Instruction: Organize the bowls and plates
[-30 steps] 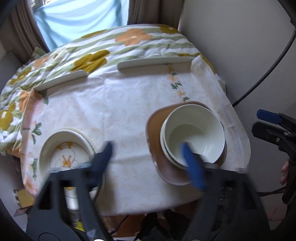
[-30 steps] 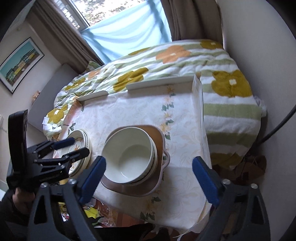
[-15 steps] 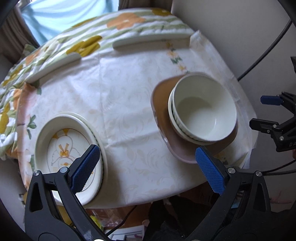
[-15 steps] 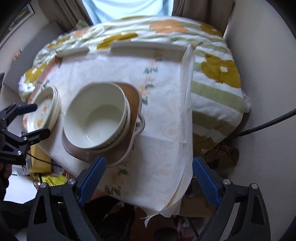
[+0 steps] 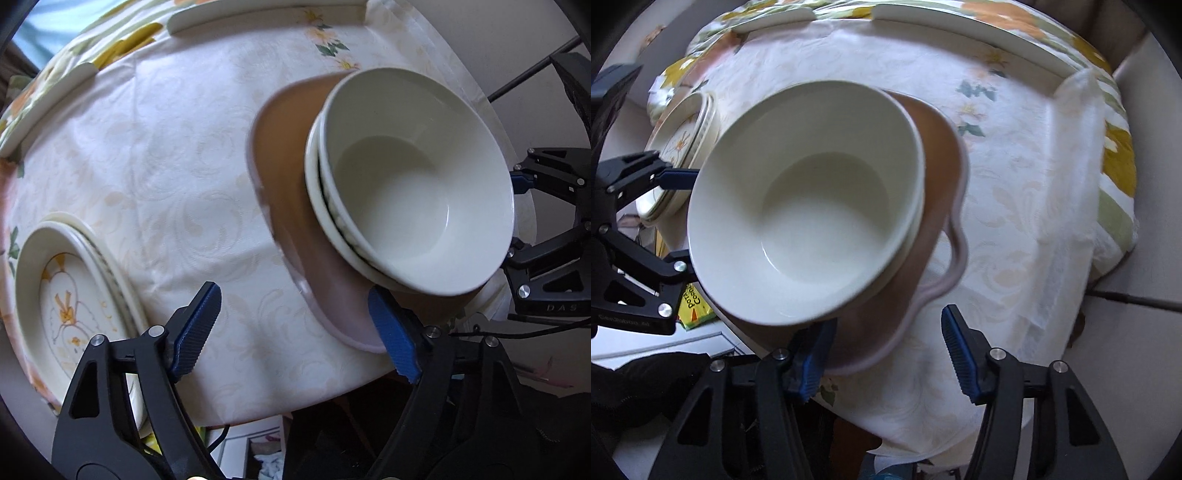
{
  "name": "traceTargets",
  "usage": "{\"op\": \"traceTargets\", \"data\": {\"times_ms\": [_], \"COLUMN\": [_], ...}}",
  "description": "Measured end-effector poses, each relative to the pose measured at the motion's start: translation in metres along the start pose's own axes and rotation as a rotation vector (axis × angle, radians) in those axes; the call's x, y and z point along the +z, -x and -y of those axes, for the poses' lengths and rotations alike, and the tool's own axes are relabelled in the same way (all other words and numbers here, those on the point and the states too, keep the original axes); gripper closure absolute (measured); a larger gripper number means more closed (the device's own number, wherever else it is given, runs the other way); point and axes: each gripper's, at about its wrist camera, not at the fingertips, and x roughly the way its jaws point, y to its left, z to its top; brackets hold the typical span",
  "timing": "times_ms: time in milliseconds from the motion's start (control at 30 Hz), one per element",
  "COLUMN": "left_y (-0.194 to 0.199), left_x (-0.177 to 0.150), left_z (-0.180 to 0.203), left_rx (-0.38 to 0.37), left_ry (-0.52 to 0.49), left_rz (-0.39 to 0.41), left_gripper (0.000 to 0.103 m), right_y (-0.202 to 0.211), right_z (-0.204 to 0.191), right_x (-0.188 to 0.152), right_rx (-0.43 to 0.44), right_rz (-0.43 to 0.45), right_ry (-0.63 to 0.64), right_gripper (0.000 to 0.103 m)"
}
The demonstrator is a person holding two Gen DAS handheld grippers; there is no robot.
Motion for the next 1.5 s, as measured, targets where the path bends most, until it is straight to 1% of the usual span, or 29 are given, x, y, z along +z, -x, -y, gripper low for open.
{"op": "traceTargets", "data": {"times_ms": [33,67,133,167,200,233,300,333,400,533,667,833,1000,1067,1167,1333,1500], "left_y": [-0.004,-0.007,-0.012,-0.015,-0.019,-0.021,-0.024,-0.024,-0.025,-0.022,-0.015,0.009,0.039,0.053,0.071,0.091,0.102], "left_x": [0.002,0.002,0.005,0.007,0.008,0.009,0.011,0.013,0.013,0.011,0.009,0.003,-0.009,-0.014,-0.026,-0.045,-0.071], "left_z": [0.002,0.003,0.005,0.007,0.009,0.011,0.016,0.019,0.026,0.031,0.033,0.025,0.007,-0.006,-0.028,-0.08,-0.138], "left_rx": [-0.003,-0.005,-0.027,-0.034,-0.032,-0.038,-0.066,-0.063,-0.028,-0.016,0.005,0.034,0.062,0.068,0.082,0.095,0.112], "left_ry": [-0.003,-0.006,0.0,0.0,-0.004,-0.008,-0.008,-0.016,-0.035,-0.04,-0.043,-0.026,-0.003,0.012,0.028,0.04,0.032], "left_rz": [-0.006,-0.01,-0.01,-0.014,-0.018,-0.016,-0.009,-0.001,0.013,0.047,0.072,0.119,0.159,0.173,0.193,0.203,0.187], "left_gripper": [0.023,0.028,0.051,0.056,0.066,0.072,0.082,0.083,0.085,0.086,0.086,0.086,0.086,0.086,0.086,0.086,0.086], "right_y": [-0.001,-0.002,-0.004,-0.005,-0.006,-0.007,-0.011,-0.013,-0.014,-0.011,-0.003,0.012,0.033,0.049,0.058,0.063,0.048], "right_z": [0.001,0.002,0.004,0.006,0.006,0.007,0.007,0.006,0.003,0.004,0.009,0.008,-0.009,-0.006,-0.029,-0.079,-0.137], "right_x": [0.0,0.001,-0.001,0.0,-0.002,-0.002,-0.003,-0.003,-0.005,-0.01,-0.013,-0.012,0.0,-0.009,0.001,0.023,0.059], "right_rx": [0.006,0.013,0.032,0.044,0.067,0.078,0.073,0.07,0.051,0.064,0.054,0.057,0.044,0.04,0.035,0.032,0.044], "right_rz": [-0.002,-0.005,0.002,0.008,0.015,0.026,0.037,0.046,0.063,0.088,0.111,0.147,0.17,0.176,0.189,0.204,0.203], "right_ry": [0.004,0.001,-0.001,-0.002,-0.006,-0.014,-0.008,-0.004,0.0,-0.001,0.013,0.028,0.069,0.085,0.114,0.135,0.137], "right_gripper": [0.048,0.048,0.053,0.06,0.067,0.074,0.079,0.081,0.082,0.082,0.082,0.082,0.082,0.082,0.082,0.082,0.082]}}
